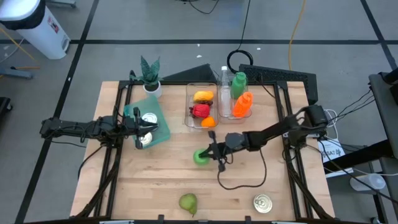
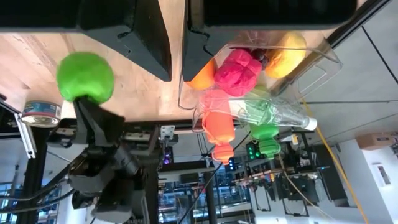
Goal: Pick & Place Food Item
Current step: Put the green apple into the left transparent bin
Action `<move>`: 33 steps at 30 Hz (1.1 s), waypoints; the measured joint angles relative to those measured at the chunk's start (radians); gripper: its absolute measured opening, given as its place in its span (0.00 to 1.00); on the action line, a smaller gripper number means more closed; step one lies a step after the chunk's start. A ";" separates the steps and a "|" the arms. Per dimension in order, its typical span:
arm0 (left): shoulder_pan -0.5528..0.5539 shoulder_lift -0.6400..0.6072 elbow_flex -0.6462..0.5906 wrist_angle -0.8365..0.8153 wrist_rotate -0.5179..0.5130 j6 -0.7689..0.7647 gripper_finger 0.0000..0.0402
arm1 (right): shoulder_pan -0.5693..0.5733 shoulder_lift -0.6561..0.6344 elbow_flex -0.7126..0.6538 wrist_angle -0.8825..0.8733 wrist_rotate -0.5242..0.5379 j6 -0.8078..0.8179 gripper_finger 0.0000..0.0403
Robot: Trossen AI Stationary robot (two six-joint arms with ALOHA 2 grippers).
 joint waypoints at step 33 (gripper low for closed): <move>0.000 0.000 0.000 0.008 0.000 0.000 0.12 | -0.009 -0.798 -0.653 0.147 0.183 0.054 0.01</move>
